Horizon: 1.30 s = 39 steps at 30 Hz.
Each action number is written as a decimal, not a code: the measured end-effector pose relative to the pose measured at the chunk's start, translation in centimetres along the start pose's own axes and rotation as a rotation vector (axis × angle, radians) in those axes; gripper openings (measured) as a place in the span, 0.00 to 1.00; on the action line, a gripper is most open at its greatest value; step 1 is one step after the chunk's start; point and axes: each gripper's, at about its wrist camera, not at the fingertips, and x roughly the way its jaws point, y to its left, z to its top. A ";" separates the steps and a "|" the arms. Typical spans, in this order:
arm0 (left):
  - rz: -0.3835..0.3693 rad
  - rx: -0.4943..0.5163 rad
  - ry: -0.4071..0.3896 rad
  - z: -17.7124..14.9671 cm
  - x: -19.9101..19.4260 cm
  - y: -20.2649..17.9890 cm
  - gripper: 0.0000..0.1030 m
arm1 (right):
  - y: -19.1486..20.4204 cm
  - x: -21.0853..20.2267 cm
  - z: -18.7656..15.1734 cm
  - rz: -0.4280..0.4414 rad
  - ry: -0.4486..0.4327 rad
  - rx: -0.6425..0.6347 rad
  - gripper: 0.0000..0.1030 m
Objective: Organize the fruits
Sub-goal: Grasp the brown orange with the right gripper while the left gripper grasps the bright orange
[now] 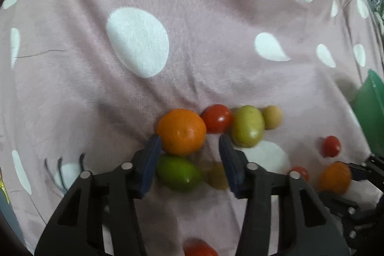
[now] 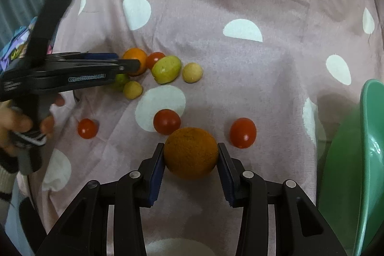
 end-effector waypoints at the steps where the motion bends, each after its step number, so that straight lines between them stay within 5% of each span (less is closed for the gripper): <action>1: 0.028 0.016 0.000 0.1 0.3 0.0 0.45 | -0.1 0.0 -0.1 0.003 -0.002 0.003 0.42; 8: 0.063 0.027 0.001 0.1 0.4 0.2 0.42 | -0.4 0.1 0.0 0.009 -0.017 0.013 0.42; 13: -0.044 -0.036 -0.042 -1.0 -3.3 0.5 0.40 | -0.6 -0.3 0.0 -0.012 -0.029 0.018 0.42; 14: -0.073 -0.046 -0.057 -1.5 -4.5 0.6 0.37 | -0.6 -0.7 -0.1 -0.015 -0.032 0.020 0.42; 16: -0.113 -0.056 -0.084 -2.4 -7.1 0.5 0.15 | -0.6 -1.1 -0.2 -0.027 -0.035 0.026 0.42; 22: -0.131 -0.039 -0.091 -5.0 -10.1 -0.1 0.14 | -0.4 -2.2 -1.0 -0.030 -0.042 0.053 0.42; 30: -0.117 -0.047 -0.036 -5.7 -6.8 0.1 0.58 | -0.2 -3.3 -2.1 -0.011 -0.050 0.057 0.42; 39: -0.123 -0.107 -0.047 -3.2 -4.6 1.7 0.60 | -0.3 -2.7 -1.9 0.001 -0.047 0.067 0.42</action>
